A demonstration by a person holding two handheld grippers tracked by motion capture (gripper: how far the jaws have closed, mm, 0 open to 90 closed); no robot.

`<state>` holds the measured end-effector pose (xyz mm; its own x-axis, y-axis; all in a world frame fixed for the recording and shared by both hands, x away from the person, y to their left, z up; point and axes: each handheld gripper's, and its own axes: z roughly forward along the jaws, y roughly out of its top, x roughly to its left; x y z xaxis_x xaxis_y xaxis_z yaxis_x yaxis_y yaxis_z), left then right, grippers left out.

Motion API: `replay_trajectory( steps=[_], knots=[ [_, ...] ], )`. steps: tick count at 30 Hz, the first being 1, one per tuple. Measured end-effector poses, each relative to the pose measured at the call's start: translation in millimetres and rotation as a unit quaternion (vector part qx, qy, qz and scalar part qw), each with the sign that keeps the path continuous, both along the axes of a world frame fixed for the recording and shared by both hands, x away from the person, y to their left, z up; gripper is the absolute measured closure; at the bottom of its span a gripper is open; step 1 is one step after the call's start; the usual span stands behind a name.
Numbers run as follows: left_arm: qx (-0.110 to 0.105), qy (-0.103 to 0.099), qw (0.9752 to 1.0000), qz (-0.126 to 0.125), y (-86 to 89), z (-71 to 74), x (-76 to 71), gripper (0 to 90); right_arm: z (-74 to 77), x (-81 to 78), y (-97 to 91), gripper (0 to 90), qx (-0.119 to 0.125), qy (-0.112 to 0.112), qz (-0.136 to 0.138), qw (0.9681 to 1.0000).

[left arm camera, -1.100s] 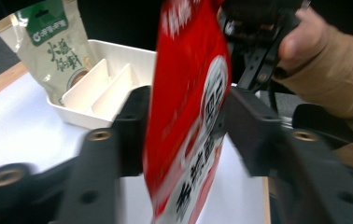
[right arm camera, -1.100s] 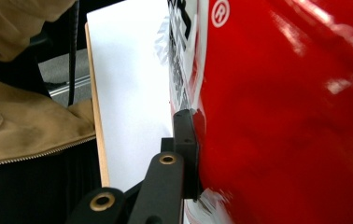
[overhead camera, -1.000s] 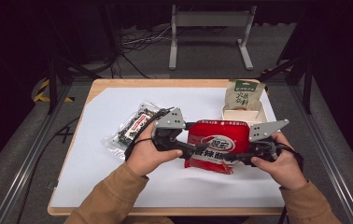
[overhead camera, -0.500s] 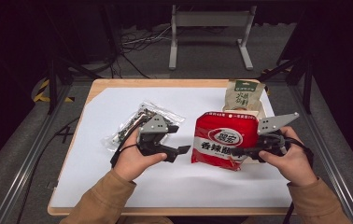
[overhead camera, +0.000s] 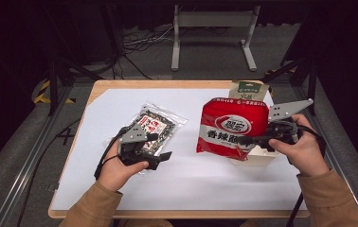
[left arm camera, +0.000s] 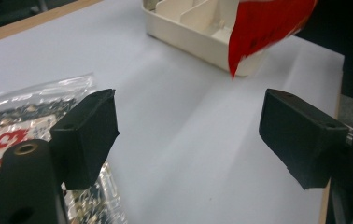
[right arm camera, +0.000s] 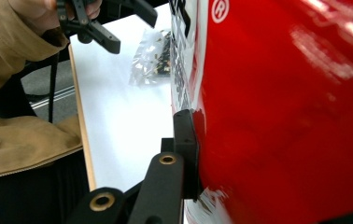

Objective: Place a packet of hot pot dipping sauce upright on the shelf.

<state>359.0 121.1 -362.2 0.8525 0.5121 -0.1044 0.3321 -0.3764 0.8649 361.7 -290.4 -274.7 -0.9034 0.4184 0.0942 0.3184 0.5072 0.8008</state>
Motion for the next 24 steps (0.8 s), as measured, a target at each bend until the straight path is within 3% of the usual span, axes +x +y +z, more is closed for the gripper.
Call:
replay_trajectory(
  steps=[11,16,20,24],
  knots=[
    [0.015,0.004,0.9994,0.032,20.5,-14.1,0.0,18.6,10.1,16.3,-15.0,87.9,-0.013,-0.039,0.000,0.9991],
    [0.013,0.006,0.9990,0.043,27.4,-16.0,1.3,18.4,10.6,27.8,-22.5,87.9,-0.014,-0.045,-0.010,0.9988],
    [0.031,-0.005,0.9979,0.056,31.4,-17.9,2.5,18.0,11.9,35.9,-27.1,87.9,-0.019,-0.056,-0.014,0.9982],
    [0.030,0.000,0.9976,0.062,35.5,-20.0,3.4,17.9,13.1,42.7,-31.5,87.9,-0.024,-0.065,-0.016,0.9975]
  ],
)
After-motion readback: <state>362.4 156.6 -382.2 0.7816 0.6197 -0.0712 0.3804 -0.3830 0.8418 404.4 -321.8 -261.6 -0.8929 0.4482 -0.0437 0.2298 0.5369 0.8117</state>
